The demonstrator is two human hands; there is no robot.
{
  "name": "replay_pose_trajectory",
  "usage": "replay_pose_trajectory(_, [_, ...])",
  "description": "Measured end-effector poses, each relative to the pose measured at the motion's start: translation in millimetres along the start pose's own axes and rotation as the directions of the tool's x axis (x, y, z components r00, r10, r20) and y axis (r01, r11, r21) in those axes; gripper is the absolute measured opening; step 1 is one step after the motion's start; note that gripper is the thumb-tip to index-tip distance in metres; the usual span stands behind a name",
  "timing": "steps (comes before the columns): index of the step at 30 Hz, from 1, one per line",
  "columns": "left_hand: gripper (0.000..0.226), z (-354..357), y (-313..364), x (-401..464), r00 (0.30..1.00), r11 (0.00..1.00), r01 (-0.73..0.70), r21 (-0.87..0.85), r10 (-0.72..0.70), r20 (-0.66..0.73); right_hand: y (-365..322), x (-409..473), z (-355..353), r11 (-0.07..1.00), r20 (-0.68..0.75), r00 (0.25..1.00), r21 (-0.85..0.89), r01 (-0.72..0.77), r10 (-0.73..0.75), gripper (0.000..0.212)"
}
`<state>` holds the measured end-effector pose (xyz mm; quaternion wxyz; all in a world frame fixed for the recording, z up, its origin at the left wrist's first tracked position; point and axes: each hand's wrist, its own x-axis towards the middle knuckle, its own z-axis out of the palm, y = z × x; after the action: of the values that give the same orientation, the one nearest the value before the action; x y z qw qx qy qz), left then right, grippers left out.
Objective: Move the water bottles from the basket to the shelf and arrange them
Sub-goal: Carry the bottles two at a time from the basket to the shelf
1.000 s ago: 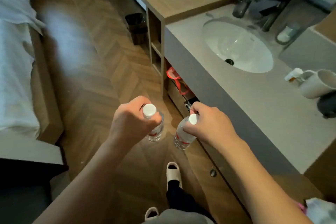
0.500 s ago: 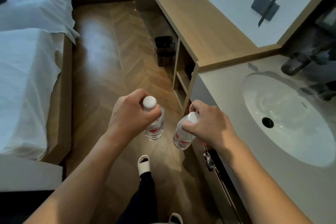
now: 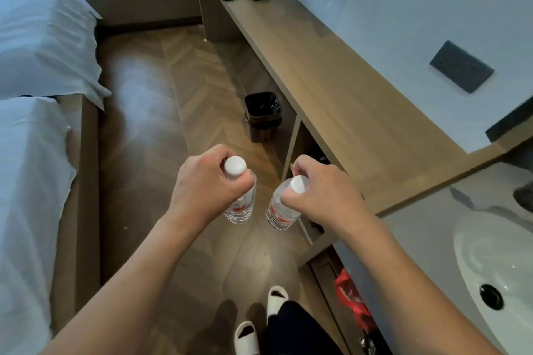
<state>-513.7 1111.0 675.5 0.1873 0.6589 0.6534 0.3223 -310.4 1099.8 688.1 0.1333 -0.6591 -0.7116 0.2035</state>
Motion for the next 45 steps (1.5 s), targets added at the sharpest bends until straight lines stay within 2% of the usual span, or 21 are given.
replay_pose_trajectory(15, [0.017,12.1,-63.3,300.4,0.993,0.997,0.069,0.022,-0.067,-0.098,-21.8,316.2,-0.1,0.995,0.037,0.997,0.081,0.058,-0.061,0.025])
replay_pose_trajectory(23, [0.015,5.1,-88.8,434.5,0.984,0.996,0.089,0.023,-0.084,-0.159,-51.5,458.5,-13.0,0.993,-0.009,0.995,0.071,0.098,-0.098,0.024])
replay_pose_trajectory(32, [0.020,-6.2,-147.6,598.0,0.995,0.998,0.044,0.040,-0.040,-0.091,-102.3,623.6,-5.5,0.997,0.002,0.999,0.055,0.050,-0.050,0.024])
replay_pose_trajectory(38, [0.019,-22.0,-190.3,715.8,0.998,0.998,0.054,-0.040,-0.056,-0.031,-145.3,739.7,0.2,0.999,-0.007,1.000,0.045,0.016,-0.016,0.023])
replay_pose_trajectory(42, [0.020,-24.2,-219.3,791.2,0.997,0.998,0.047,-0.051,-0.050,-0.054,-165.8,809.0,2.7,0.997,-0.007,1.000,0.065,0.031,-0.030,0.024])
replay_pose_trajectory(45, [0.019,-21.3,-239.5,845.0,0.994,1.000,0.013,0.000,-0.013,-0.107,-178.5,866.2,8.5,0.997,0.017,1.000,0.077,0.022,-0.024,0.024])
